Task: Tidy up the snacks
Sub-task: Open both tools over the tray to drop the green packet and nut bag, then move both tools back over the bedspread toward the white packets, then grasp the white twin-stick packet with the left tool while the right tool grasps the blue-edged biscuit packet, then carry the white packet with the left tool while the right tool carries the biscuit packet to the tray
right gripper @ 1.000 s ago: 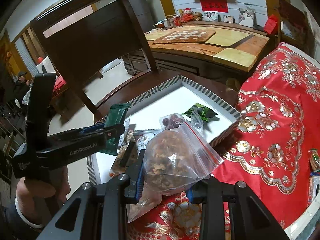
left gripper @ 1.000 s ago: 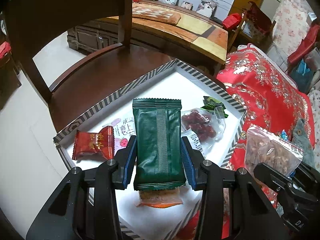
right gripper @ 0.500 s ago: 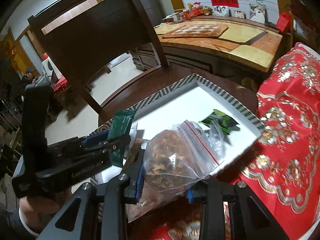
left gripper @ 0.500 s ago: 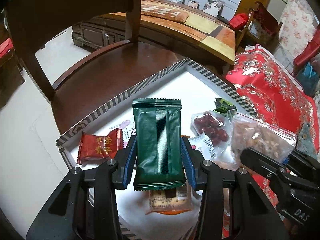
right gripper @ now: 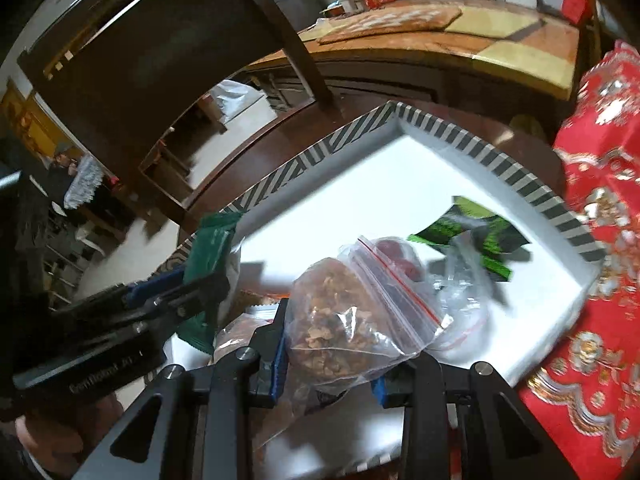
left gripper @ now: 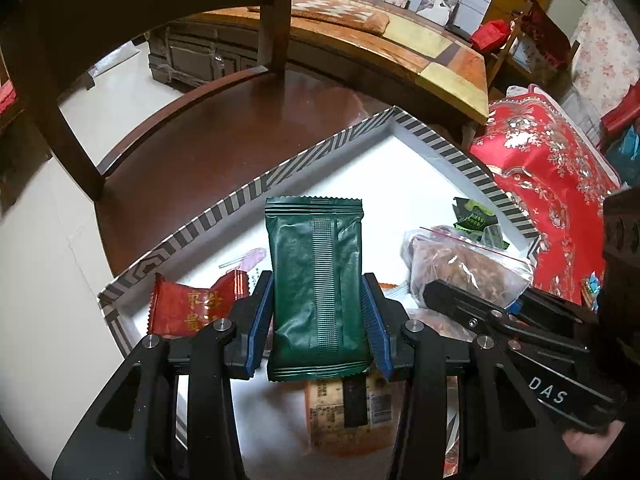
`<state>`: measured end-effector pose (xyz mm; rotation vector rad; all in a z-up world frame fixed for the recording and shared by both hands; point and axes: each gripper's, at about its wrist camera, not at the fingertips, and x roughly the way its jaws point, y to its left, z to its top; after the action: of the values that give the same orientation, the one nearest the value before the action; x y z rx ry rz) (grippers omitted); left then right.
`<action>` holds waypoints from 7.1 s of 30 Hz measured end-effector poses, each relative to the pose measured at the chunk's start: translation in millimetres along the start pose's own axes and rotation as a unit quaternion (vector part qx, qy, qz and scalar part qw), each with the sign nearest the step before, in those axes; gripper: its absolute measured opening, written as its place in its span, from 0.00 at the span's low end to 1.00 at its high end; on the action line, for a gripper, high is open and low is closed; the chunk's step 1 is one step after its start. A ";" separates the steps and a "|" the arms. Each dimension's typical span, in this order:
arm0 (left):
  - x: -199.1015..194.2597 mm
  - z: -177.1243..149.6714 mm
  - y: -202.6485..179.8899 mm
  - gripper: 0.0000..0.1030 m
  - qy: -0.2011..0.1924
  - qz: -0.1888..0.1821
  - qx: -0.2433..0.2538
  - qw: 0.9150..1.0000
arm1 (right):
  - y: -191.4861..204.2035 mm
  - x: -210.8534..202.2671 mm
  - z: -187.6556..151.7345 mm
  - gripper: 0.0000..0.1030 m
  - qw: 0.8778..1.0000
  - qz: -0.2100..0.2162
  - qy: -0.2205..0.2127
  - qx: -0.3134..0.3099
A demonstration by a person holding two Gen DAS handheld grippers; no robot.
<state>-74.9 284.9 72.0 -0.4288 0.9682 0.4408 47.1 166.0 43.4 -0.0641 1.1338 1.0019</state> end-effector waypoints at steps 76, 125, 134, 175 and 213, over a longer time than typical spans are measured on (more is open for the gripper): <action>-24.8 -87.2 -198.8 0.56 0.063 -0.134 0.178 0.973 | -150.9 -181.6 -170.9 0.56 0.967 -0.081 -0.085 0.224; 24.0 -106.6 -259.6 0.16 0.115 -0.179 0.284 0.935 | -181.6 -227.5 -199.1 0.52 0.945 -0.242 -0.108 0.194; 25.3 -103.6 -255.3 0.55 0.130 -0.194 0.234 0.944 | -175.3 -228.3 -212.4 0.52 0.946 -0.234 -0.096 0.204; -35.9 -79.3 -174.1 0.16 0.044 -0.152 0.200 0.967 | -95.8 -205.5 -170.8 0.52 0.968 -0.189 -0.102 0.130; -44.7 -21.9 -15.1 0.16 0.004 -0.071 0.046 0.996 | 14.1 -101.5 -67.8 0.52 0.992 -0.119 -0.046 -0.009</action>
<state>-103.9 253.4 101.6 -0.4136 0.9555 0.2655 -17.4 75.7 96.2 -0.1612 1.0068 0.7944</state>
